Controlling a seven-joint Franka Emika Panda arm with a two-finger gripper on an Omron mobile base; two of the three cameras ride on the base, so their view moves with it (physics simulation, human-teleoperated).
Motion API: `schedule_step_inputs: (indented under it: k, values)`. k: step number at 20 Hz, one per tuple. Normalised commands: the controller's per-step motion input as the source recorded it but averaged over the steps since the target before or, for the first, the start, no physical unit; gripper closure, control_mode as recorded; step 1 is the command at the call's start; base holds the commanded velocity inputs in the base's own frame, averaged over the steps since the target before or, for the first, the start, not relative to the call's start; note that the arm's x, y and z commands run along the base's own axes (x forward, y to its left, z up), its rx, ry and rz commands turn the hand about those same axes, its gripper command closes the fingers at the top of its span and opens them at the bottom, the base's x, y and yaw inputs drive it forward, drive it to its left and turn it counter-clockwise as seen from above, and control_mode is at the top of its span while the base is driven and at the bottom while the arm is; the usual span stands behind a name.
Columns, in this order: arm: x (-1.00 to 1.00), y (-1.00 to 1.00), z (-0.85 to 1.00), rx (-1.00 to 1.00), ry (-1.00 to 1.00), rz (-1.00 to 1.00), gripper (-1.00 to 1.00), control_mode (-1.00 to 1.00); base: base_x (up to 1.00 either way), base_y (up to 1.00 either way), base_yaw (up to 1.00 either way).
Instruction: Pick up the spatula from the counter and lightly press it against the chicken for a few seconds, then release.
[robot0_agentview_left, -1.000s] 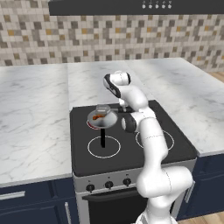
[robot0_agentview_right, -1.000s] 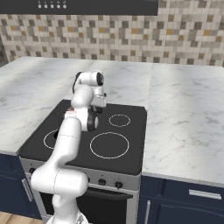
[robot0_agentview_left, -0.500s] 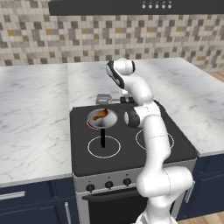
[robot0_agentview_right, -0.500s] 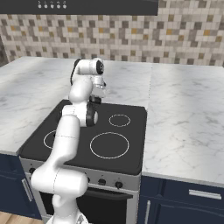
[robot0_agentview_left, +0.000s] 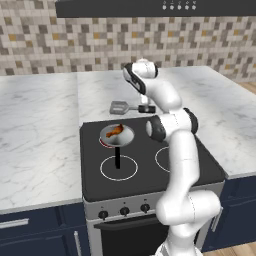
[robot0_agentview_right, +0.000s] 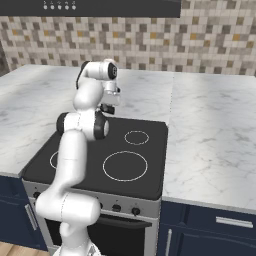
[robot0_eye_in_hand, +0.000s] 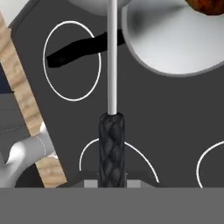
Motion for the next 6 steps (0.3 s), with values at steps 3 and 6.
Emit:
schedule_step_inputs:
  k: [3, 6]
  values:
    - [-0.67, 0.0, 0.0, 0.07, -0.37, -0.03, 1.0, -1.0, 0.0, 0.0, 0.0]
    - [-0.66, 0.0, -0.09, 0.16, -0.38, -0.11, 1.0, -1.0, 0.0, 0.0, 0.0]
